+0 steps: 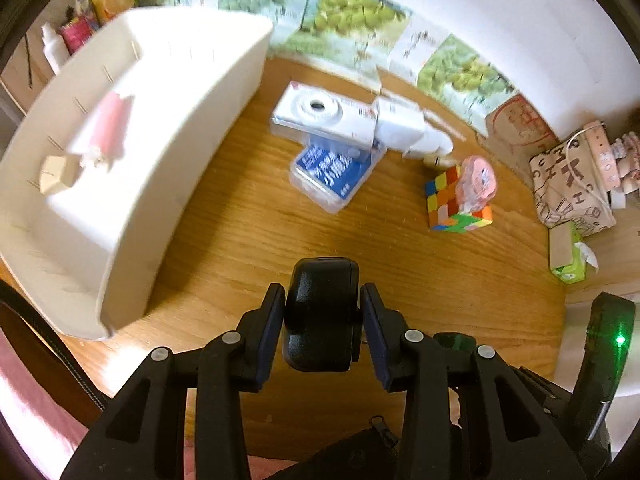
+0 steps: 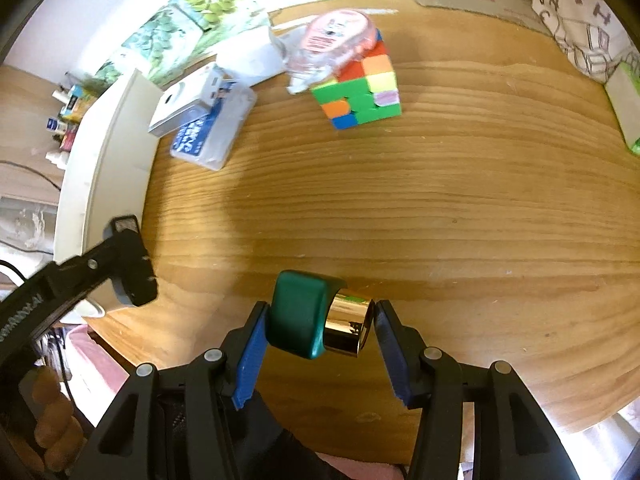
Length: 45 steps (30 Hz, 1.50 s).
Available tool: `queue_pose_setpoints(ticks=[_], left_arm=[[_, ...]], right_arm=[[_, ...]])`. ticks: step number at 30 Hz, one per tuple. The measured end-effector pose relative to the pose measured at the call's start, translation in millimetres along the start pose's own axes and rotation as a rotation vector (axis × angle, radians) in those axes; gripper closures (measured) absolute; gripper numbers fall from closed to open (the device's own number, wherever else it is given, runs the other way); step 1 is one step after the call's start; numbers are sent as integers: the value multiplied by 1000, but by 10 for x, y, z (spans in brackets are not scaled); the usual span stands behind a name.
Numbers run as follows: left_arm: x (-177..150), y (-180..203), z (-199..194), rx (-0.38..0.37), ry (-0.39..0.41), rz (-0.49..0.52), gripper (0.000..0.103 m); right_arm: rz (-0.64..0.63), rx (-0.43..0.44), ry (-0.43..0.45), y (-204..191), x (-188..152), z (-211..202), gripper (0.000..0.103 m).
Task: Organize rigid objects
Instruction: 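Carry cylinder and charger over white tray and open both tools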
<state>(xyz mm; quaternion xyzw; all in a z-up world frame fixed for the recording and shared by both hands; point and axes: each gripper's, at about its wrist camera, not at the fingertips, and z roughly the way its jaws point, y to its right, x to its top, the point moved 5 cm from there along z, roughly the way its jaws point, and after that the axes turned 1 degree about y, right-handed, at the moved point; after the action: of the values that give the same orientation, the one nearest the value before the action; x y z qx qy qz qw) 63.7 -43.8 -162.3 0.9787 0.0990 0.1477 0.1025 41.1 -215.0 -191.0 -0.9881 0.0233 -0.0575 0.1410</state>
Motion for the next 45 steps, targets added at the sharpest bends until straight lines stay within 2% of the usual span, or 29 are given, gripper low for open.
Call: queue_pose_setpoints(ticks=[7, 11, 21, 32, 38, 45], left_arm=[[84, -37, -290, 33, 119, 61, 61], [140, -92, -458, 36, 196, 100, 61], [272, -334, -904, -69, 362, 174, 61], [400, -742, -1322, -146, 538, 212, 61], [509, -1019, -1450, -169, 588, 217, 61], [649, -1351, -1515, -162, 600, 224, 61]], right_arm=[[-77, 16, 65, -282, 21, -107, 51], [-116, 39, 112, -484, 40, -177, 57], [-181, 72, 212, -1044, 56, -281, 57], [-270, 67, 382, -1721, -8, -473, 57], [-309, 72, 448, -2056, -21, -497, 57], [-336, 90, 513, -2435, -25, -490, 57]])
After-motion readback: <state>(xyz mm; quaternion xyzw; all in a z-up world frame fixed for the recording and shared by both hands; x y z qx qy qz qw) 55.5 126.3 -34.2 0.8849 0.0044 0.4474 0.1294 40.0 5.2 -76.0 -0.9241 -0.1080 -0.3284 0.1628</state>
